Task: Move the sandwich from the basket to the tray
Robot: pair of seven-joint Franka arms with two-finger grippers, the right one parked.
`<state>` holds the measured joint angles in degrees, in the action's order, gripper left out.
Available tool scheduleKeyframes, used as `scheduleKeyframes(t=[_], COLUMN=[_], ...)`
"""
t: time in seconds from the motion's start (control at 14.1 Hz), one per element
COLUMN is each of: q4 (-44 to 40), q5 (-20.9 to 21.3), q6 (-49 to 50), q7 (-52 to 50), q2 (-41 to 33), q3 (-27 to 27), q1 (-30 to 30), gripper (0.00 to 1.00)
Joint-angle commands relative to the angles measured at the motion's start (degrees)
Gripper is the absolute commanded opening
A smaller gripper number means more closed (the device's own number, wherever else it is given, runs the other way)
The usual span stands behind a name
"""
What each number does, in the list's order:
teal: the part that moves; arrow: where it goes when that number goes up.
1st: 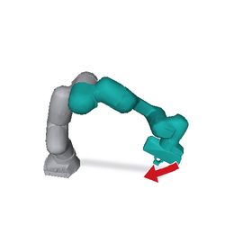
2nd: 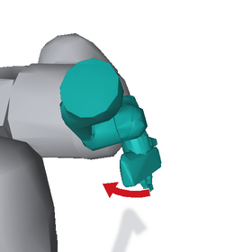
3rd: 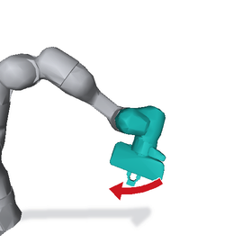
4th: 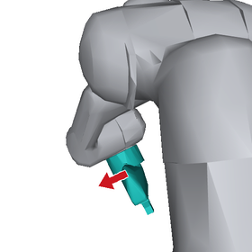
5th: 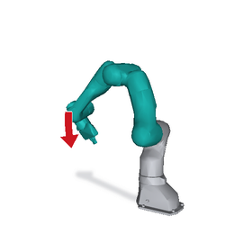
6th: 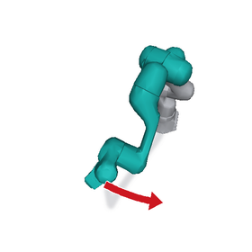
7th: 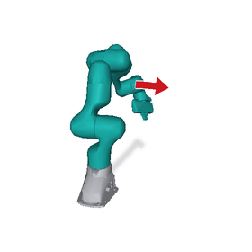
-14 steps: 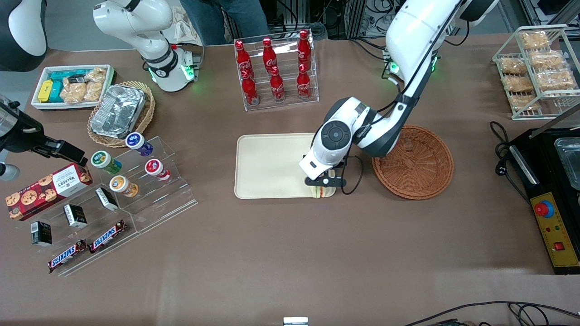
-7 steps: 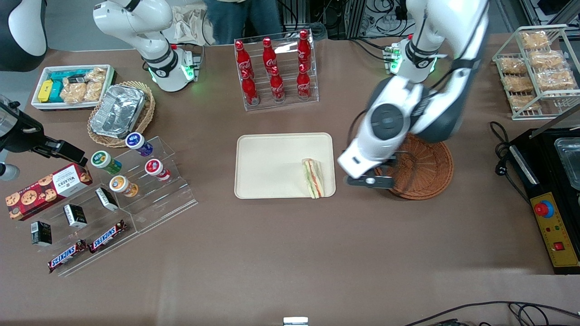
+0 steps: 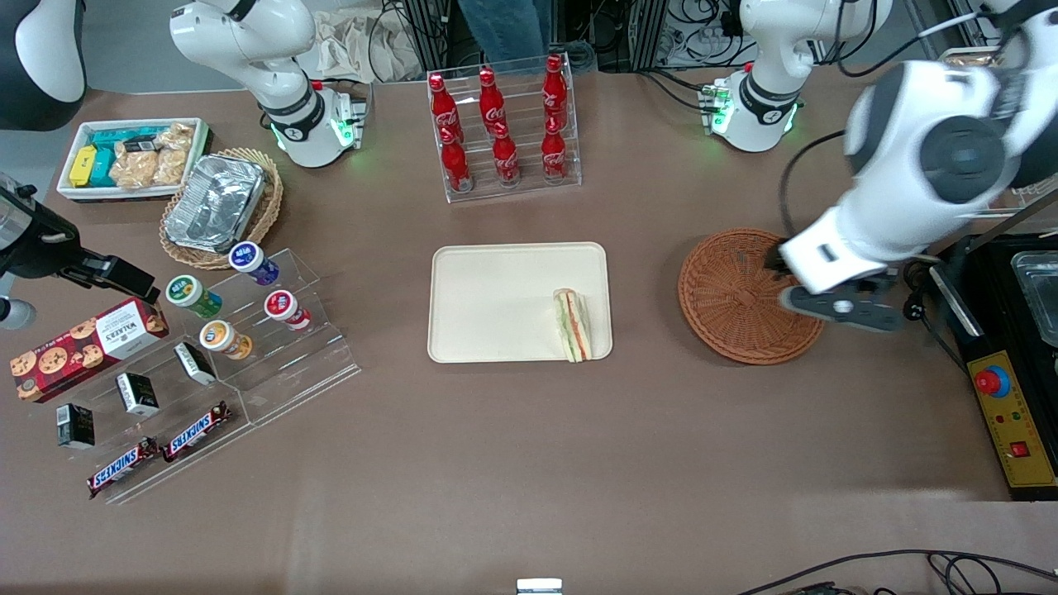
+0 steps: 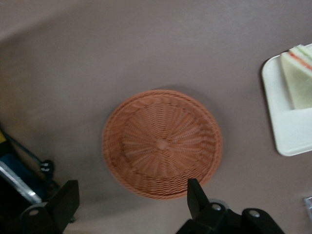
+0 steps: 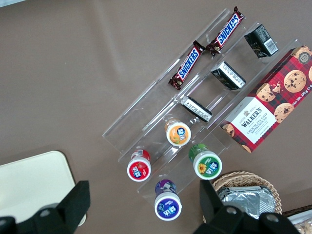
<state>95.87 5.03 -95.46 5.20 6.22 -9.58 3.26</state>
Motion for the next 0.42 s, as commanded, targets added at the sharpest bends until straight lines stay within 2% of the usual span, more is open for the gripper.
scheduleKeyframes(t=[0.0,0.35], q4=[-1.0,-3.2], q5=[0.9,3.2], q6=[2.0,2.4], q7=[0.1,-0.5], q2=[-1.9,-2.0], q3=[-0.9,-0.5], q1=[-4.4,-5.0], gripper=[0.99,0.99])
